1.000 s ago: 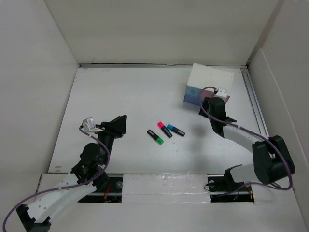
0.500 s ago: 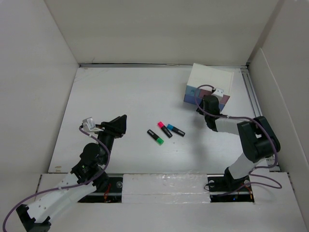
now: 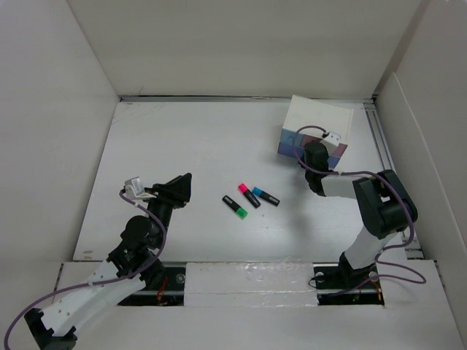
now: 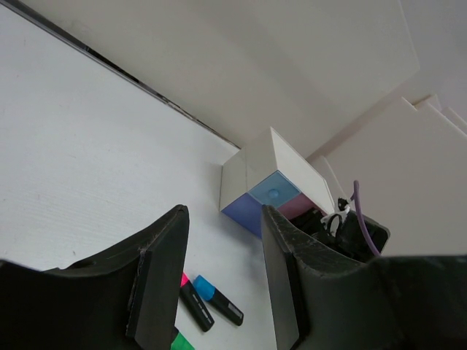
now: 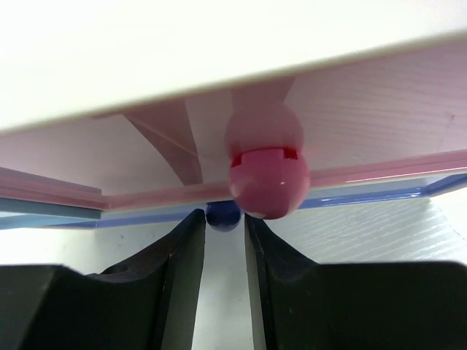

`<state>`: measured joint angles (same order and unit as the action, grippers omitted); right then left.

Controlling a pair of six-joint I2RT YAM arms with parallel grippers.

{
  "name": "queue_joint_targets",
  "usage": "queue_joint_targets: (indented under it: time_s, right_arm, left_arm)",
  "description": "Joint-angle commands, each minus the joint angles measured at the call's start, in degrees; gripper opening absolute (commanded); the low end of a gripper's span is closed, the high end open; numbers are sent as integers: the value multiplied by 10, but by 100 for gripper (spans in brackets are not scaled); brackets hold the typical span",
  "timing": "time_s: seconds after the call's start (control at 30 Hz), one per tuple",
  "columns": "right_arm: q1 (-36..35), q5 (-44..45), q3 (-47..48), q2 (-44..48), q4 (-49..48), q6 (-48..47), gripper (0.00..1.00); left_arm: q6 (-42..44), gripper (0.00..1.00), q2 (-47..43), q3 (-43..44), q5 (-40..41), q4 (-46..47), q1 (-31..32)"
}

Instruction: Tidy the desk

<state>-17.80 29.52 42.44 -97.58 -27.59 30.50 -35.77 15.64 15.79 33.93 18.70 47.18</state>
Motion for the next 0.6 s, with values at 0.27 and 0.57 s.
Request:
queue_joint_targets:
  time_s: [0.27,0.57]
  right_arm:
    - [-22,73,62,-16,25,25,20]
    - [-22,81,71,-9,67,32,33]
  left_arm:
    - [11,40,0,8,2,32,3]
    - [11,40,-11,8,1,29,3]
